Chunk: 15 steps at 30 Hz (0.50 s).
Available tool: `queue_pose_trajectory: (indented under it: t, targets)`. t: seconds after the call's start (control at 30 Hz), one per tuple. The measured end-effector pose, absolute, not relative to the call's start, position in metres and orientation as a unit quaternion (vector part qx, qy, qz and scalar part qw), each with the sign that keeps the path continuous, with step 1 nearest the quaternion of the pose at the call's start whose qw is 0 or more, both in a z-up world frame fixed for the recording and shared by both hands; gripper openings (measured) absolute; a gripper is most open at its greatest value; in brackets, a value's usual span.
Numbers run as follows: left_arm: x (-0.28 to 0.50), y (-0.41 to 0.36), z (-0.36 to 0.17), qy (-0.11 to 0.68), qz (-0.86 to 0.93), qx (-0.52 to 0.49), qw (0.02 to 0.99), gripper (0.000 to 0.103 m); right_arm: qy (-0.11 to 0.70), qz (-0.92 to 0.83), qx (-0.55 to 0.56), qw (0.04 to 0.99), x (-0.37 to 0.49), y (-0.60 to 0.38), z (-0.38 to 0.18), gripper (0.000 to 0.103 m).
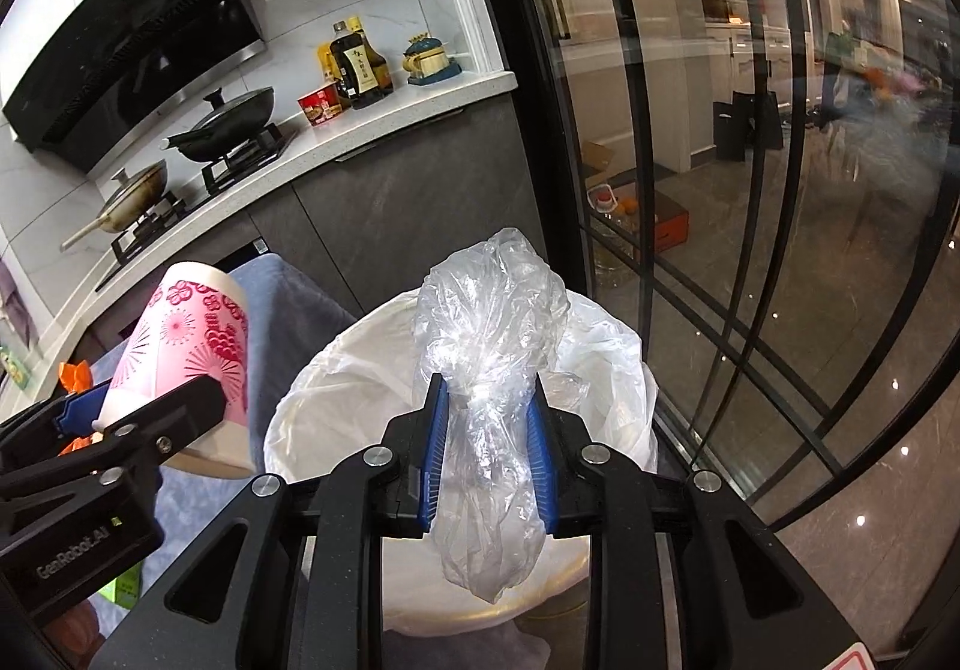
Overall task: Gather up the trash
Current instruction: 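Carry cup and bag over the bin and open both tools to drop them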
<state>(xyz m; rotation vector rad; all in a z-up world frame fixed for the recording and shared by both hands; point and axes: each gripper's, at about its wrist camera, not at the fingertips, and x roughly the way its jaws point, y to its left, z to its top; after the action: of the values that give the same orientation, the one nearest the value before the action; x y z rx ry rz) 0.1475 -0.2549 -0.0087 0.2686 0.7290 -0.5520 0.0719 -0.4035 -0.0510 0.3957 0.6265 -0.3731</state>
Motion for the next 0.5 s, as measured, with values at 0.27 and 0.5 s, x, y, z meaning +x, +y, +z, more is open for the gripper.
queue_pose_trajectory:
  t: [0.27, 0.5]
  targets:
    - [0.161, -0.269, -0.016, 0.349, -0.265, 0.140, 0.888, 0.067, 0.301, -0.188, 0.189, 0.916, 0.084, -0.411, -0.057, 0.047]
    - [0.169, -0.263, -0.015, 0.349, -0.258, 0.130, 0.892, 0.078, 0.290, -0.192, 0.194, 0.917, 0.084, -0.416, -0.053, 0.057]
